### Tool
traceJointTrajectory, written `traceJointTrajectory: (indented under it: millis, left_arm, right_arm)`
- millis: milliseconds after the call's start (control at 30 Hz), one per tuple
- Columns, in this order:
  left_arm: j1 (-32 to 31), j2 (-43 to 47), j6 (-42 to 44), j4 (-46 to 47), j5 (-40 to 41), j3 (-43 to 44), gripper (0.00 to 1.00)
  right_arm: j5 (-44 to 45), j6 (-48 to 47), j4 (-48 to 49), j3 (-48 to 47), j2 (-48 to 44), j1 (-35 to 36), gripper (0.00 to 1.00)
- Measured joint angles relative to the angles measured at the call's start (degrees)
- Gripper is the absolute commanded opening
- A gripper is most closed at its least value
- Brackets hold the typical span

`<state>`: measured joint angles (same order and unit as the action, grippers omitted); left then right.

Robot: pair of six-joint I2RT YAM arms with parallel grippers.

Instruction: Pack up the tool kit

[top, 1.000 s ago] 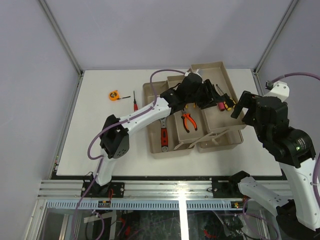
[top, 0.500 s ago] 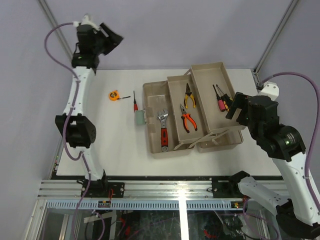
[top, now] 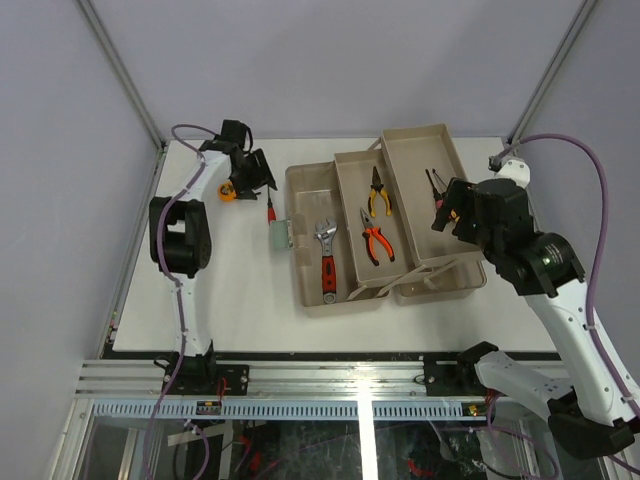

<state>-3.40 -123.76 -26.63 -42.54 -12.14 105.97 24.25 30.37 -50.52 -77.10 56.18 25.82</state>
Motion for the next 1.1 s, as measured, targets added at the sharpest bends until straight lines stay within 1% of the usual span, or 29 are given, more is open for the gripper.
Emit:
traceJointTrajectory:
  millis: [167, 367, 467, 500, 567, 667, 733, 767, 1000, 1100]
  left_arm:
    - [-1.6, -1.1, 1.2, -2.1, 2.5, 0.2, 0.65]
    - [-2.6, -5.7, 2.8, -3.9, 4.7, 0.2, 0.66]
    - [-2.8, -7.3, 3.4, -4.3, 5.6, 0.3, 0.64]
    - [-2.9, -7.2, 3.6, -4.3, 5.8, 0.3, 0.62]
    - [-3.0, -7.4, 4.0, -4.5, 6.4, 0.5, 0.51]
    - [-3.0, -7.6, 4.3, -4.5, 6.8, 0.6, 0.25]
    - [-3.3, -7.8, 4.7, -4.4, 6.8, 0.5, 0.03]
    - [-3.3, -7.8, 4.7, -4.4, 6.7, 0.4, 0.0]
    - [-2.9, -7.0, 5.1, -4.4, 6.8, -0.4, 0.0]
    - [-1.4, -6.9, 4.5, -6.1, 5.7, 2.3, 0.0]
  right_arm:
    - [0.0, 0.9, -0.2, 0.6, -2.1, 0.0, 0.99]
    - [0.0, 1.1, -0.3, 0.6, -1.5, 0.0, 1.0]
    - [0.0, 1.1, -0.3, 0.6, -1.1, 0.0, 1.0]
    - [0.0, 1.1, -0.3, 0.6, -1.0, 0.0, 1.0]
    - [0.0, 1.1, -0.3, 0.5, -0.8, 0.0, 0.99]
    - [0.0, 1.1, -0.2, 0.5, -0.5, 0.0, 1.0]
    - [0.0, 1.0, -0.3, 0.5, -0.2, 0.0, 0.99]
    - [0.0, 1.0, -0.3, 0.5, -0.1, 0.0, 0.99]
    - [0.0, 0.3, -0.2, 0.5, 0.7, 0.0, 0.99]
    - [0.0, 0.0, -0.2, 0.5, 1.1, 0.0, 0.99]
